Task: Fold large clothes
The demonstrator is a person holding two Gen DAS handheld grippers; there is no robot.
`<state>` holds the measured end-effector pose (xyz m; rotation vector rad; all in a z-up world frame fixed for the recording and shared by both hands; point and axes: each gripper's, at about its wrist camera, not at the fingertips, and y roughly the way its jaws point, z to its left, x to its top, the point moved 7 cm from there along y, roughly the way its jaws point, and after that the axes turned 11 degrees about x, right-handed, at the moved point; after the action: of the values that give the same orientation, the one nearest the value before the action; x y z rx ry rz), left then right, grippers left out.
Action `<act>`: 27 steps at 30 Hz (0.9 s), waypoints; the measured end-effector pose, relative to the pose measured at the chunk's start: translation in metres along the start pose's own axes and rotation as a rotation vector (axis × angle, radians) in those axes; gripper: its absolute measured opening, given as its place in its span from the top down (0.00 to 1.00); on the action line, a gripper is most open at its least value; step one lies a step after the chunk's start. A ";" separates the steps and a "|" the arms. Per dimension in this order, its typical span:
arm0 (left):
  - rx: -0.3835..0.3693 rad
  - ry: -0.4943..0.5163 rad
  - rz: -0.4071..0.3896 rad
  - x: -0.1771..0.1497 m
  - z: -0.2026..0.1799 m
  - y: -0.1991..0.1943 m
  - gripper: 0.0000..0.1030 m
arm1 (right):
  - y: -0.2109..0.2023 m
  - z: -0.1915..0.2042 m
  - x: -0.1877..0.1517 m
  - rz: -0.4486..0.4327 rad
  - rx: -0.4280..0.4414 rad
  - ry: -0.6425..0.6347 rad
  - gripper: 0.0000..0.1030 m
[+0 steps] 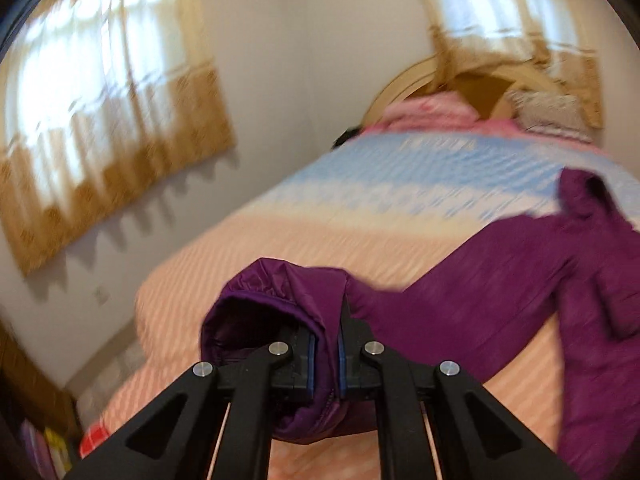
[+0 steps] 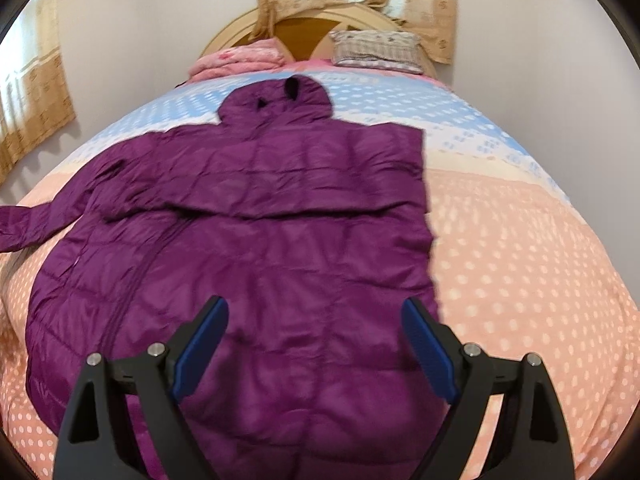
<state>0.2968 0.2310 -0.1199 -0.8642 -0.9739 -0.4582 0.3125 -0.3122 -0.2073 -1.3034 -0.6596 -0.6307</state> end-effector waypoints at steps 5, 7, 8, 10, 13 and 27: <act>-0.122 0.082 -0.135 0.056 -0.082 -0.049 0.93 | -0.012 -0.024 0.007 -0.041 -0.015 0.055 0.12; -0.179 0.112 -0.162 0.065 -0.123 -0.070 0.94 | -0.016 -0.032 0.006 -0.052 -0.015 0.077 0.12; -0.203 0.129 -0.170 0.067 -0.142 -0.078 0.94 | -0.017 -0.034 0.005 -0.054 -0.015 0.082 0.12; -0.271 0.154 -0.177 0.067 -0.182 -0.093 0.94 | -0.018 -0.040 0.001 -0.051 -0.018 0.087 0.12; -0.379 0.192 -0.178 0.059 -0.241 -0.116 0.94 | -0.017 -0.048 -0.007 -0.041 -0.022 0.095 0.12; -0.482 0.157 -0.240 0.045 -0.288 -0.155 0.07 | -0.015 -0.064 -0.013 0.013 -0.024 0.107 0.12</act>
<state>0.3642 -0.0913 -0.0958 -1.1256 -0.8362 -0.9793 0.2981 -0.3768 -0.2160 -1.2855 -0.5574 -0.6943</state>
